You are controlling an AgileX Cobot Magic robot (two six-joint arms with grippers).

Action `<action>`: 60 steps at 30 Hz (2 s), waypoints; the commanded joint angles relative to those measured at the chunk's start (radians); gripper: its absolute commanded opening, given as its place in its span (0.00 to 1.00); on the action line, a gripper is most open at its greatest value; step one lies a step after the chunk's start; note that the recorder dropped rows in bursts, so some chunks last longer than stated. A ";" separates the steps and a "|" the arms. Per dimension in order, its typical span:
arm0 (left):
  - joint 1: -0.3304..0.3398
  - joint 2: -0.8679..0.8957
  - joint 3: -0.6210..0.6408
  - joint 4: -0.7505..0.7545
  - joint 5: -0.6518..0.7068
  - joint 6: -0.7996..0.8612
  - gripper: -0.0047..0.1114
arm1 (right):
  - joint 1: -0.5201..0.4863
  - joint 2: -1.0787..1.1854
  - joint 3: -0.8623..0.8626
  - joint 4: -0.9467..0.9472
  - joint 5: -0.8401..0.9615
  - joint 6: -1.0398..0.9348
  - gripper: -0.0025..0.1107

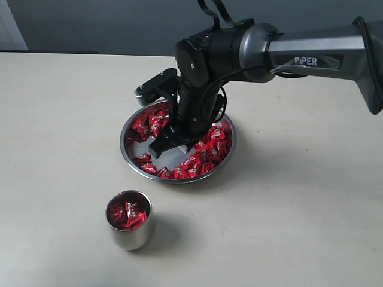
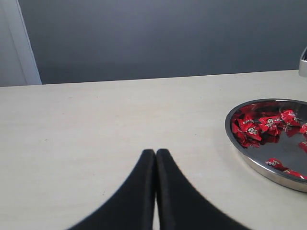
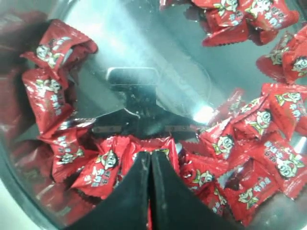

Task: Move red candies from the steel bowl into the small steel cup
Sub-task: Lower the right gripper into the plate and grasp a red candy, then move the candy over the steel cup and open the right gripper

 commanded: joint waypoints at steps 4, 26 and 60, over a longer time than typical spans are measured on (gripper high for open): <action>0.004 -0.005 0.002 0.001 -0.006 -0.002 0.04 | -0.004 -0.012 0.007 0.000 0.002 -0.037 0.02; 0.004 -0.005 0.002 0.001 -0.006 -0.002 0.04 | -0.004 0.071 0.007 0.000 -0.003 -0.067 0.04; 0.004 -0.005 0.002 0.001 -0.006 -0.002 0.04 | 0.121 -0.183 0.008 0.402 0.178 -0.365 0.03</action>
